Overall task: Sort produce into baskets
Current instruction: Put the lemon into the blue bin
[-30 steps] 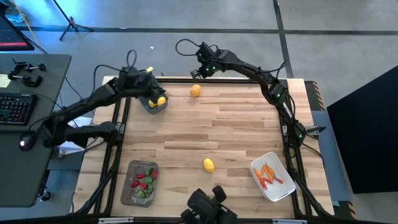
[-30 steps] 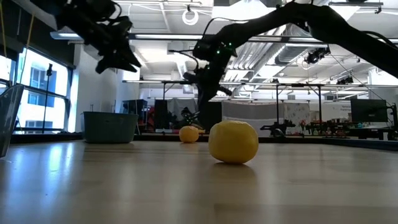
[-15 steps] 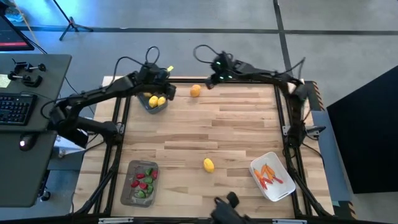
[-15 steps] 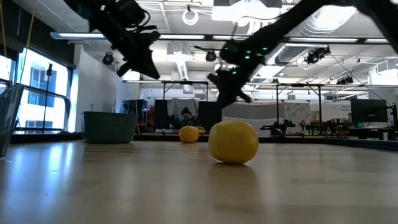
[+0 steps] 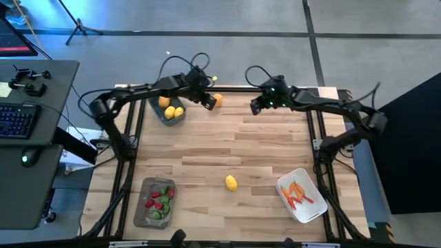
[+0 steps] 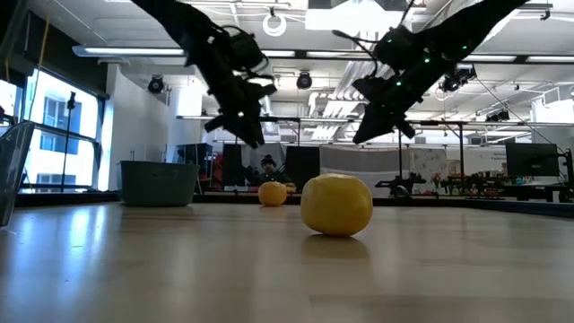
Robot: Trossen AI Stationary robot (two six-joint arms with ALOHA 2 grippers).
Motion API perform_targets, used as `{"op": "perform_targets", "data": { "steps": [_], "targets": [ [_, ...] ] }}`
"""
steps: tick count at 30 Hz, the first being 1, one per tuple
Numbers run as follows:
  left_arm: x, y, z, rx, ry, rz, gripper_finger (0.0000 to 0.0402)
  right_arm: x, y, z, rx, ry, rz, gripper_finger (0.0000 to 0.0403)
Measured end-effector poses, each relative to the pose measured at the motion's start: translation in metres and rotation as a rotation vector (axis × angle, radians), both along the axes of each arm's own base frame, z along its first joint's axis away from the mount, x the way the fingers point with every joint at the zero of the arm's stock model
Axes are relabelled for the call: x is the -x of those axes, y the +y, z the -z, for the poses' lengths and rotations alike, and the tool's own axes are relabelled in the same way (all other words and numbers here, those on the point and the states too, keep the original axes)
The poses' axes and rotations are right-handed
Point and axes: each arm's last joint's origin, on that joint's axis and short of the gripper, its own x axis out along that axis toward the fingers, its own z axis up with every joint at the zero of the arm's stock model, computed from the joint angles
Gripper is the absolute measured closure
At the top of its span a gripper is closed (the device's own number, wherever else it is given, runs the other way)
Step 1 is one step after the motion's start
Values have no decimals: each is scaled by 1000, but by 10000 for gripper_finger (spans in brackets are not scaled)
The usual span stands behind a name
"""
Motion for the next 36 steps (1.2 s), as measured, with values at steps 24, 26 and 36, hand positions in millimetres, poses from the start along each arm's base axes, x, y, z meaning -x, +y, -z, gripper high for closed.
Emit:
{"op": "perform_targets", "data": {
  "steps": [24, 26, 36],
  "targets": [
    [-41, 44, 50, 119, 199, -114, 123, 23, 22, 16, -13, 21, -79, 403],
    [-37, 50, 51, 124, 197, -143, 123, 23, 22, 16, -17, 18, -84, 403],
    [-41, 62, 61, 167, 113, -118, 123, 23, 22, 16, 1, 28, -102, 403]
  ]
}}
